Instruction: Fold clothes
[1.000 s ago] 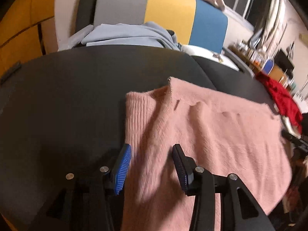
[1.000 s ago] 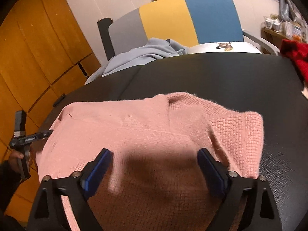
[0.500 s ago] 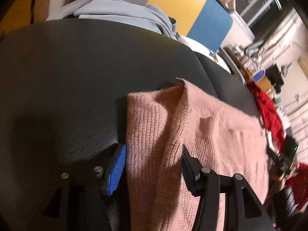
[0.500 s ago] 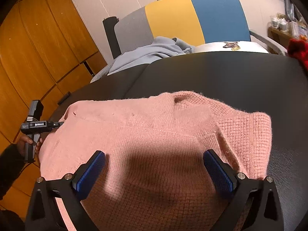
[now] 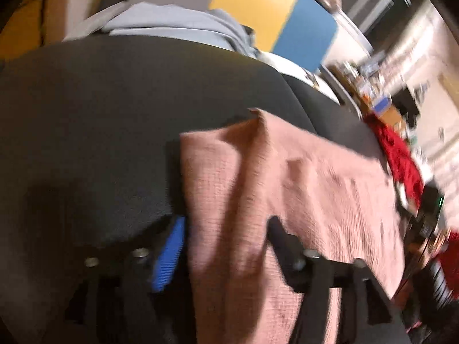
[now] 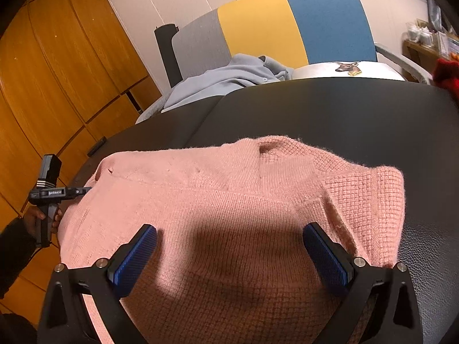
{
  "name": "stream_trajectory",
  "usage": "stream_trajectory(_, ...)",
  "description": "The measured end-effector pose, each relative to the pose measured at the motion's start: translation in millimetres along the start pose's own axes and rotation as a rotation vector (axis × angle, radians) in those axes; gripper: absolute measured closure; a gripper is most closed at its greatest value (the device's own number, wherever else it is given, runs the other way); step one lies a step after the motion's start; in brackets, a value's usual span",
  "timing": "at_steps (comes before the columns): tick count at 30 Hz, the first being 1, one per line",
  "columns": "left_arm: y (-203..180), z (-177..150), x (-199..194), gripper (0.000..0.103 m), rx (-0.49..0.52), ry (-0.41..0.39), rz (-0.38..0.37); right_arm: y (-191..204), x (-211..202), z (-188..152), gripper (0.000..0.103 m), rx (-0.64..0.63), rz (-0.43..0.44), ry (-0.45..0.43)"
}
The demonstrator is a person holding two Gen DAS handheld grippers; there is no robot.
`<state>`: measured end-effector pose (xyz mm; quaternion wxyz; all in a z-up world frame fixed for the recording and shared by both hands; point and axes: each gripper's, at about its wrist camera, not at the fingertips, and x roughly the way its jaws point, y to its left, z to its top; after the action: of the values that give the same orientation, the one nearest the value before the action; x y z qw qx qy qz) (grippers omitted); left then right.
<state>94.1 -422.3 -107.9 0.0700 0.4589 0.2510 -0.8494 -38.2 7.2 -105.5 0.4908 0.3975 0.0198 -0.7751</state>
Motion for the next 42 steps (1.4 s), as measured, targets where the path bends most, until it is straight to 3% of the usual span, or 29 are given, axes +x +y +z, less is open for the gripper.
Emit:
stream_trajectory(3,-10.8,10.0,7.1,0.03,0.045,0.039,0.007,0.4,0.0,-0.1,0.0,0.0,-0.001,-0.001)
stream_trajectory(4,-10.3,13.5,8.4,0.042,0.032,0.042,-0.005,0.4,0.0,-0.1,0.0,-0.001,-0.002,-0.002)
stream_trajectory(5,-7.8,17.3,9.4,0.076,0.002,0.037,-0.032,0.4,0.0,-0.1,0.0,-0.001,-0.002,-0.002)
stream_trajectory(6,-3.1,18.7,10.8,0.078,-0.038,0.034,-0.064,0.5,0.1,-0.1,0.0,-0.002,-0.003,-0.001)
stream_trajectory(11,11.1,18.5,9.3,0.082,-0.133,0.002,-0.103,3.5,-3.4,4.1,0.0,-0.001,0.0,0.037)
stream_trajectory(15,15.0,21.8,-3.0,0.082,-0.18,-0.047,-0.137,12.9,-24.6,7.7,0.0,-0.055,0.071,0.116)
stream_trajectory(20,25.2,22.8,-13.7,0.082,-0.21,-0.073,-0.102,26.5,-47.8,4.4,0.0,-0.18,0.113,0.225)
stream_trajectory(25,23.6,29.5,-16.2,0.082,-0.235,-0.061,-0.09,44.2,-43.0,10.2,0.0,-0.278,0.169,0.272)
stream_trajectory(29,23.0,25.8,-31.4,0.083,-0.235,-0.065,-0.086,39.3,-18.0,6.5,0.002,-0.385,0.084,0.375)
stream_trajectory(33,19.3,16.3,-54.2,0.083,-0.272,-0.082,-0.191,16.8,-2.2,-7.2,0.004,-0.388,0.077,0.432)
stream_trajectory(42,-19.3,13.6,-76.2,0.083,-0.357,-0.136,-0.381,6.7,-3.6,-20.2,0.001,-0.384,0.078,0.319)
